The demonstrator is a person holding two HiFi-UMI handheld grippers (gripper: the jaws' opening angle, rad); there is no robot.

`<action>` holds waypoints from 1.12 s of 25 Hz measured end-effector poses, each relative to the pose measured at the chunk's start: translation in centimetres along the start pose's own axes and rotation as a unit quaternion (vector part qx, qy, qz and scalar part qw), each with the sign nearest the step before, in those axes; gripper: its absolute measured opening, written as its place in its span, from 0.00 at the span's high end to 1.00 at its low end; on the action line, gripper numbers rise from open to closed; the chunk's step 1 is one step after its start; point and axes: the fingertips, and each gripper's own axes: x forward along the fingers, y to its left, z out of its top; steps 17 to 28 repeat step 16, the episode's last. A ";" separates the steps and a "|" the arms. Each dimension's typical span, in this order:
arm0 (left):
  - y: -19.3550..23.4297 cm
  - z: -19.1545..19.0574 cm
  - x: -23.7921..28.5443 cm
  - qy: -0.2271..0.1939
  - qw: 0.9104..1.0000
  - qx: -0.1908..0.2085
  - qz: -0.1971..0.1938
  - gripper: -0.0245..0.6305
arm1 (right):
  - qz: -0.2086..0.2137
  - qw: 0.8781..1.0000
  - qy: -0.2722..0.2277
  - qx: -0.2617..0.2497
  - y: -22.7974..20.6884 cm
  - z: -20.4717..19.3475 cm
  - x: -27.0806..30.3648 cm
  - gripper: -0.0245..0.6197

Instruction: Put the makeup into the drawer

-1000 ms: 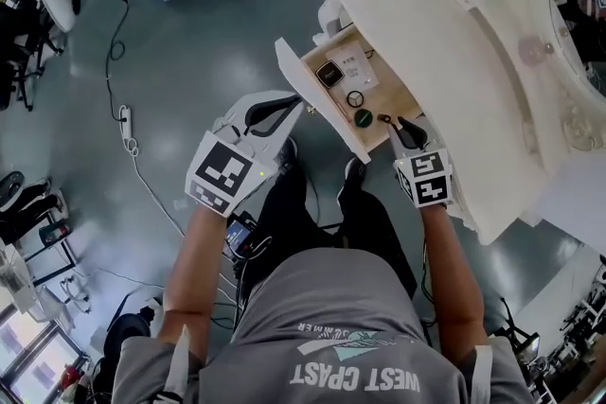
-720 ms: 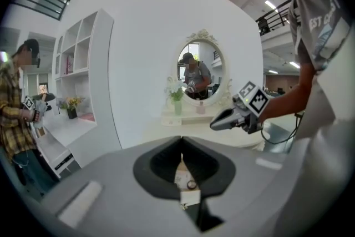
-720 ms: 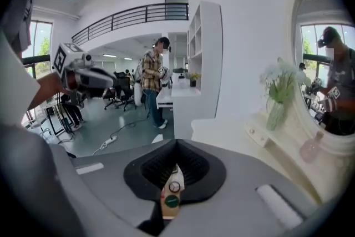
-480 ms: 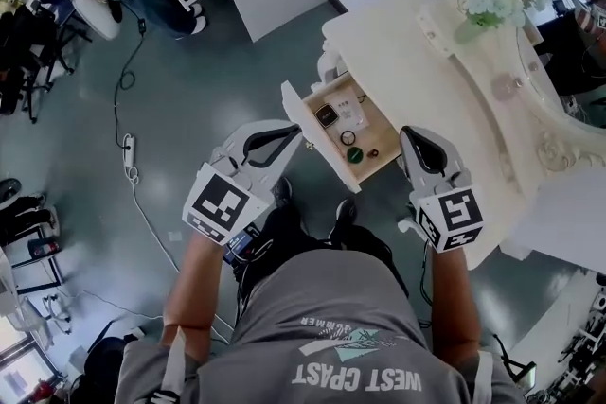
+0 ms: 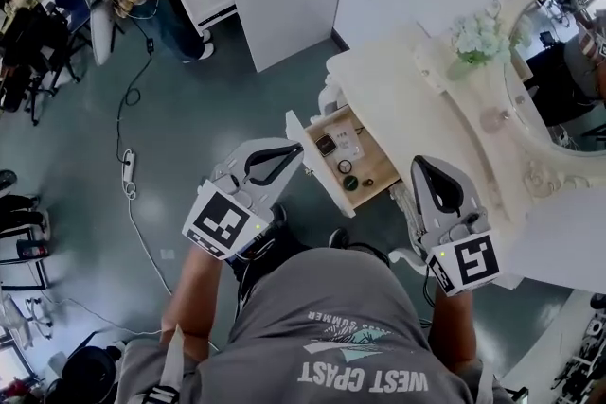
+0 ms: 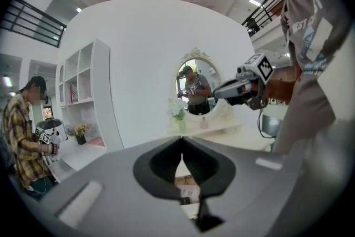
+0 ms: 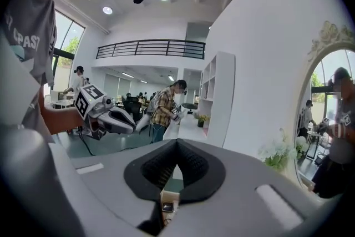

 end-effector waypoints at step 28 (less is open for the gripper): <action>2.9 1.0 -0.7 -0.017 1.000 0.007 0.004 0.96 | -0.029 1.000 -0.001 -0.003 -0.9 2.4 -0.8 0.96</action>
